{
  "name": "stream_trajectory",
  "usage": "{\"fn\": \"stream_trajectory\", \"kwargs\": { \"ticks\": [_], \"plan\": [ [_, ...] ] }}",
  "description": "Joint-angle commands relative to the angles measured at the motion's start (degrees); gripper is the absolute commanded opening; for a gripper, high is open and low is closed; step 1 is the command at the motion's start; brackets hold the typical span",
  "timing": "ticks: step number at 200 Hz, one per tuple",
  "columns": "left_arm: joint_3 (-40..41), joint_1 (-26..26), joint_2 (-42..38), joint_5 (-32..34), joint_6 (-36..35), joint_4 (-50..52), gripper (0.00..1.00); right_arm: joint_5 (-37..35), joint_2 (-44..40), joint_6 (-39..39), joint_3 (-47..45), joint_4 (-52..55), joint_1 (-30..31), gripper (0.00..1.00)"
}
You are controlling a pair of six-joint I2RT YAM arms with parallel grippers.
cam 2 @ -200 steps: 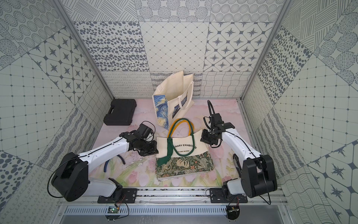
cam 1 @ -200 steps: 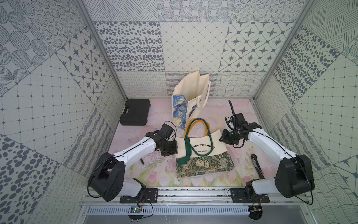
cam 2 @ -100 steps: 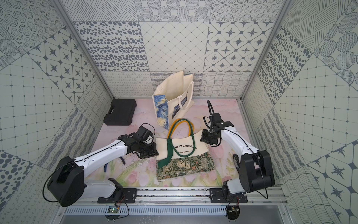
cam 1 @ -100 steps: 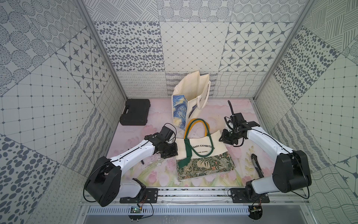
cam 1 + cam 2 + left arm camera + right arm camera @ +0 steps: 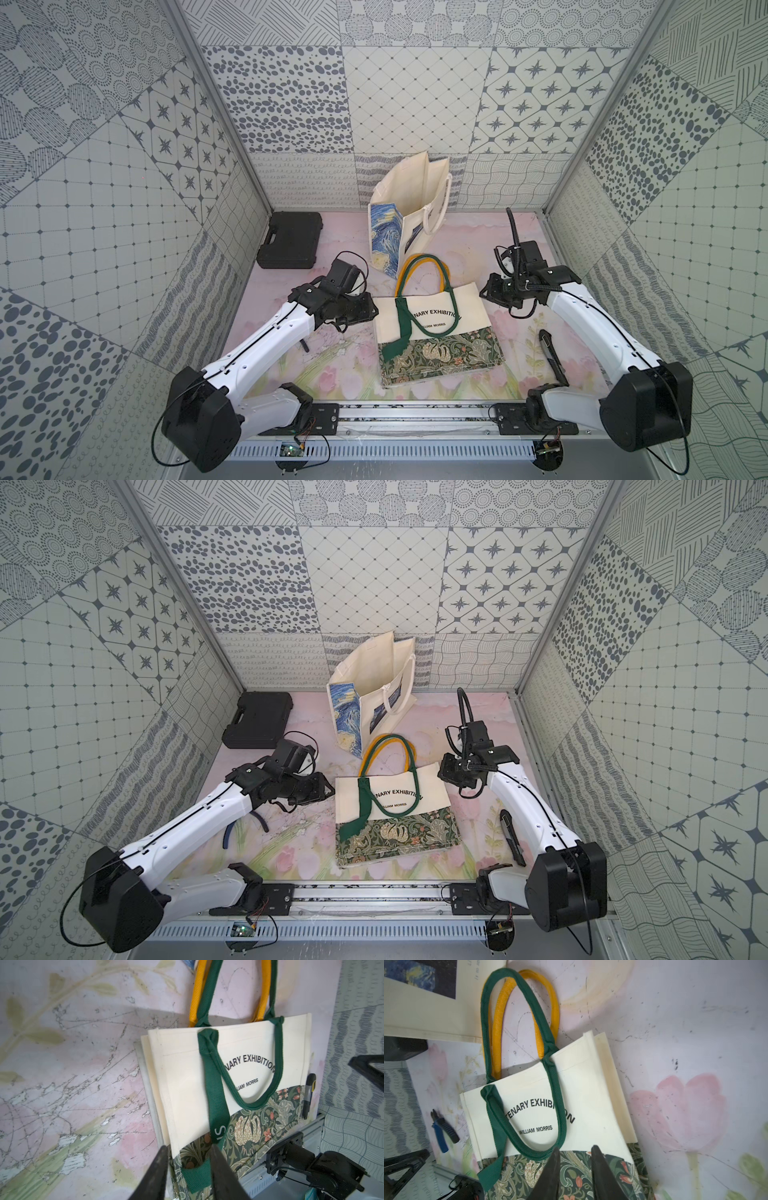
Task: Put away the canvas bag
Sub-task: Adjust the canvas bag at the center of the board.
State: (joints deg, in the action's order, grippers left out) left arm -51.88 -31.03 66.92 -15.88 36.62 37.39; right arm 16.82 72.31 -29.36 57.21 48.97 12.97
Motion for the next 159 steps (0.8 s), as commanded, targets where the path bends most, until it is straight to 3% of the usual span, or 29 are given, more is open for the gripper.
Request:
{"fn": "stream_trajectory", "kwargs": {
  "ticks": [1, 13, 36, 109, 159],
  "plan": [
    [0.02, 0.35, -1.47, -3.09, -2.26, -5.28, 0.13, 7.45, -0.43, -5.15, -4.37, -5.16, 1.81, 0.25],
    [-0.09, 0.36, -0.38, -3.59, -2.36, -5.05, 0.00, 9.58, -0.43, -7.39, -6.57, -7.88, 2.79, 0.20],
    [0.08, 0.26, 1.18, -5.02, -1.78, -5.42, 0.00, 13.04, 0.27, -12.24, -10.82, -13.67, 3.91, 0.00],
    [1.93, 0.30, 1.99, -6.46, -0.79, -7.94, 0.00, 12.12, 7.42, -15.64, -14.62, -20.03, 5.40, 0.00],
    [2.13, 0.26, 2.72, -6.61, -1.16, -8.20, 0.00, 9.68, 7.01, -15.24, -16.43, -19.88, 5.39, 0.00]
  ]
}}
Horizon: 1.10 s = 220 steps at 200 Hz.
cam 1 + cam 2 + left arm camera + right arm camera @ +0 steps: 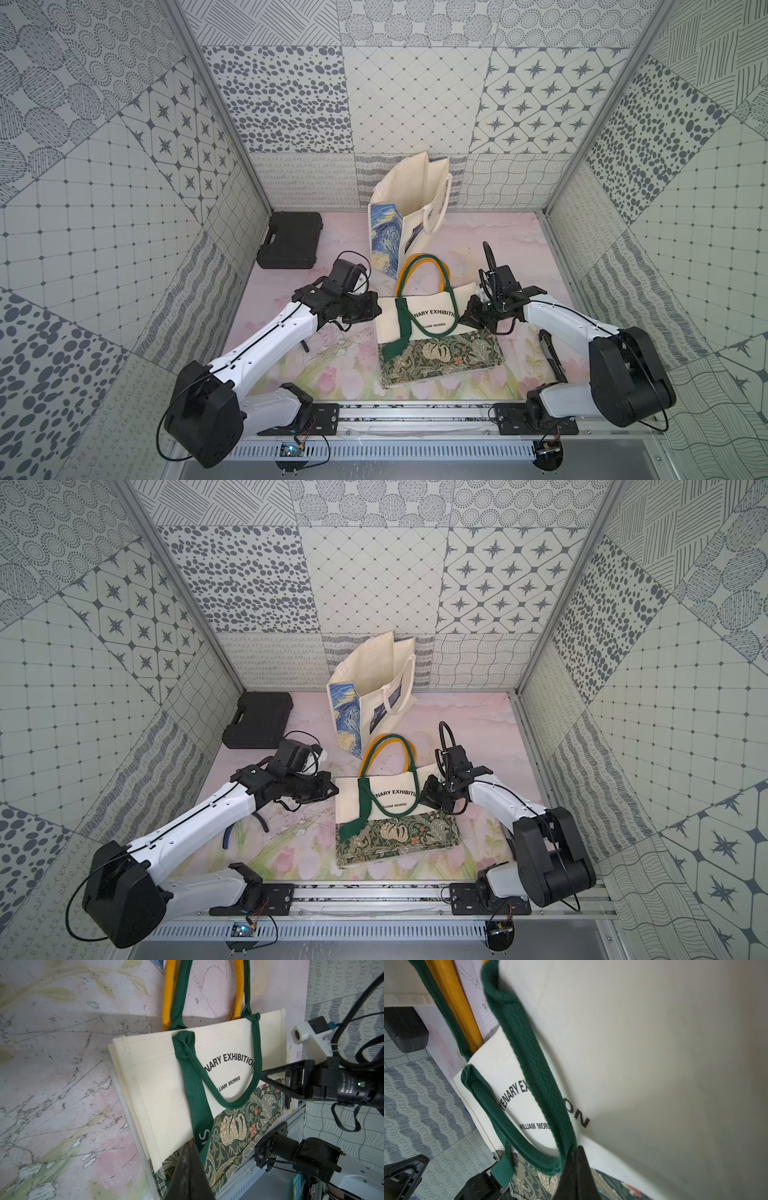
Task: Put away the canvas bag
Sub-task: Adjust the canvas bag at the center of the board.
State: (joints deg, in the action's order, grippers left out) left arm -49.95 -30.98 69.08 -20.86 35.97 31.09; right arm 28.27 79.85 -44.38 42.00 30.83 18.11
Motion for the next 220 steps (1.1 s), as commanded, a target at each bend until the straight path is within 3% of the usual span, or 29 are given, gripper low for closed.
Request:
{"fn": "stream_trajectory", "kwargs": {
  "ticks": [1, 130, 163, 187, 206, 220],
  "plan": [
    [0.21, 0.22, 0.59, -1.63, -0.53, -1.91, 0.00, -1.79, -0.51, -0.25, -1.22, -1.74, 0.26, 0.00],
    [0.78, 0.22, 0.05, -1.41, -0.27, -1.43, 0.00, 4.12, 7.47, -6.20, -0.79, -18.16, 2.55, 0.00],
    [0.82, 0.19, -0.16, -1.37, -0.29, -1.30, 0.00, 3.26, 9.73, -4.76, 8.90, -14.60, 1.81, 0.00],
    [0.88, 0.24, -0.24, -1.50, -0.12, -1.38, 0.00, 6.46, 15.56, -3.57, 22.19, -10.94, -1.24, 0.00],
    [0.78, 0.22, -0.32, -1.82, -0.05, -1.34, 0.00, 6.19, 20.64, 2.67, 35.19, 1.11, -2.72, 0.00],
    [0.52, 0.22, -0.81, -1.58, -0.22, -0.60, 0.00, 6.52, 20.36, 4.62, 34.73, 3.32, -2.80, 0.00]
  ]
}}
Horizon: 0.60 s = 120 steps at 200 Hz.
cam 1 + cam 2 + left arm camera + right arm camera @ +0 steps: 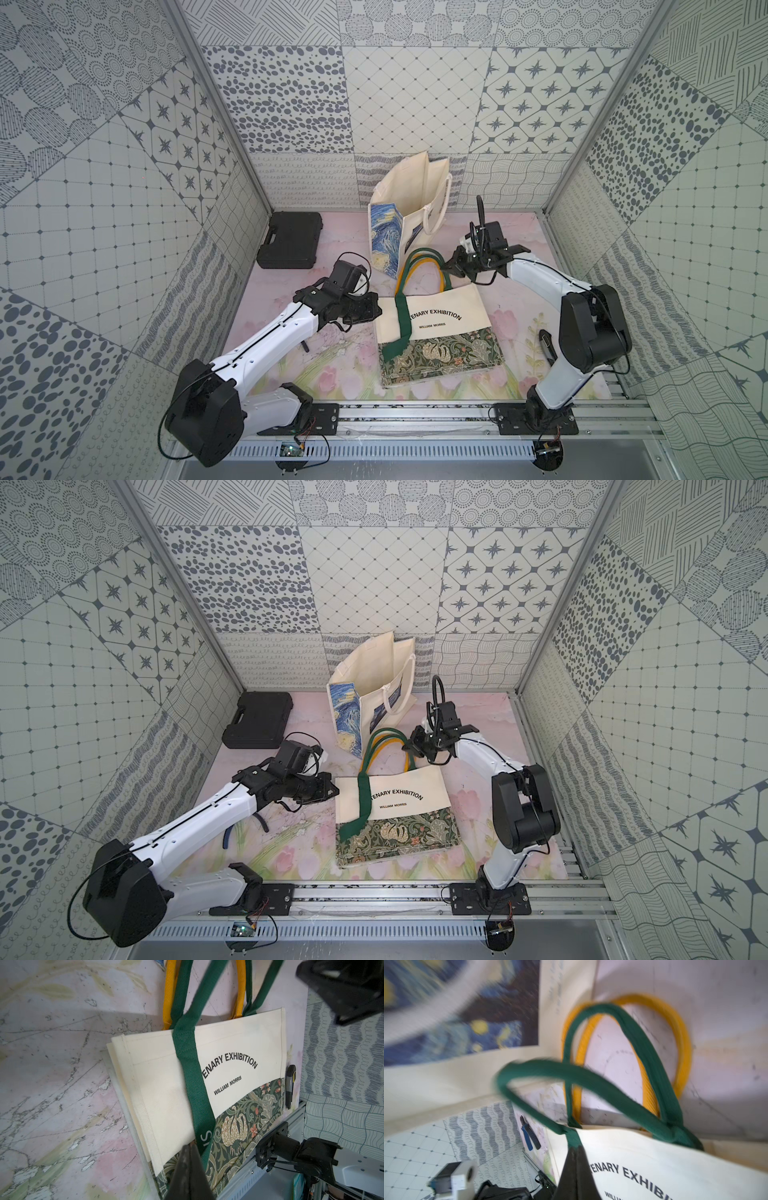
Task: Put away the canvas bag
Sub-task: Adjust the canvas bag at the center of the board.
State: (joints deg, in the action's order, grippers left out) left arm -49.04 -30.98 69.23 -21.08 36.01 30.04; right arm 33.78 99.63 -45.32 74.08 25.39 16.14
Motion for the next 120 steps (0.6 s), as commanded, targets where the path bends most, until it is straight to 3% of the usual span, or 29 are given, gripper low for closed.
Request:
{"fn": "stream_trajectory", "kwargs": {
  "ticks": [1, 27, 56, 61, 91, 120],
  "plan": [
    [-0.33, 0.22, -1.04, -1.30, -0.29, 0.45, 0.00, 1.06, 0.44, 5.44, 2.25, 8.43, -0.84, 0.00],
    [2.59, 0.22, -2.43, -0.53, 0.65, -2.13, 0.00, 2.00, -4.68, 2.68, -8.64, 2.22, -1.79, 0.00],
    [2.29, 0.24, 0.17, -2.74, 1.50, -2.70, 0.00, -2.16, -11.51, 7.79, -12.67, 7.49, -3.66, 0.00],
    [2.12, 0.31, 0.47, -2.66, 1.48, -2.50, 0.06, -3.03, -12.58, 9.01, -12.86, 8.96, -4.04, 0.00],
    [2.57, 0.22, 0.30, -1.84, 2.55, -1.55, 0.35, -13.22, -17.76, 18.49, -11.65, 21.22, -5.99, 0.37],
    [2.92, 0.23, 2.93, -1.92, 4.77, 3.23, 0.37, -19.21, -20.29, 23.07, -13.57, 26.71, -6.64, 0.43]
  ]
}}
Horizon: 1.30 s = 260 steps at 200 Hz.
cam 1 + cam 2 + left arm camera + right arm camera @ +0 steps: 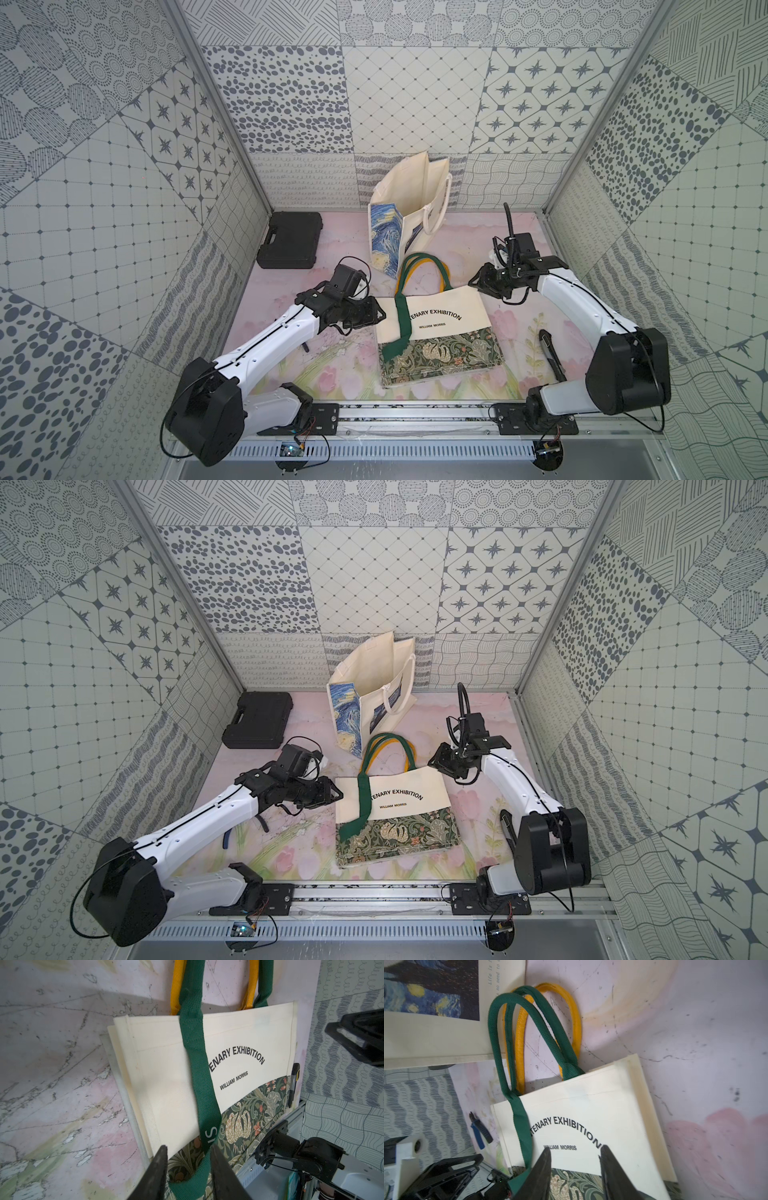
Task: Put away the canvas bag
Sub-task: Adjust the canvas bag at the center of the board.
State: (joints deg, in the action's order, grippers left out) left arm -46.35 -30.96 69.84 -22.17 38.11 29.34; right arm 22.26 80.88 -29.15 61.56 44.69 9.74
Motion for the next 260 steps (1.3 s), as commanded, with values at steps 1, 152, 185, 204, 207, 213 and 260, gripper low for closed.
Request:
{"fn": "stream_trajectory", "kwargs": {
  "ticks": [1, 152, 185, 204, 207, 213, 260],
  "plan": [
    [0.22, 0.20, 2.45, -0.88, 2.81, 4.13, 0.37, -7.68, -1.61, 6.86, -1.29, 7.38, -0.28, 0.44],
    [1.45, -2.43, 14.99, -4.02, 9.66, 0.51, 0.40, -3.44, 0.05, 3.13, -19.10, -4.06, -0.86, 0.47],
    [0.82, -2.74, 16.57, -4.14, 9.85, 0.05, 0.39, -9.46, -2.11, 4.25, -17.37, -0.99, -0.95, 0.49],
    [0.65, -2.80, 16.90, -4.19, 9.81, 0.04, 0.39, -12.14, -1.20, 4.95, -16.74, 0.14, -1.04, 0.50],
    [0.71, -2.79, 16.77, -4.16, 9.82, 0.06, 0.39, -12.37, -1.09, 5.04, -16.73, 0.24, -1.04, 0.50],
    [0.70, -2.75, 16.72, -4.03, 9.85, 0.10, 0.39, -12.50, -1.08, 5.15, -16.93, 0.02, -1.04, 0.50],
    [0.69, -2.65, 16.20, -3.41, 9.55, 1.39, 0.39, -8.53, 2.00, 4.98, -18.97, -3.56, -1.04, 0.50]
  ]
}}
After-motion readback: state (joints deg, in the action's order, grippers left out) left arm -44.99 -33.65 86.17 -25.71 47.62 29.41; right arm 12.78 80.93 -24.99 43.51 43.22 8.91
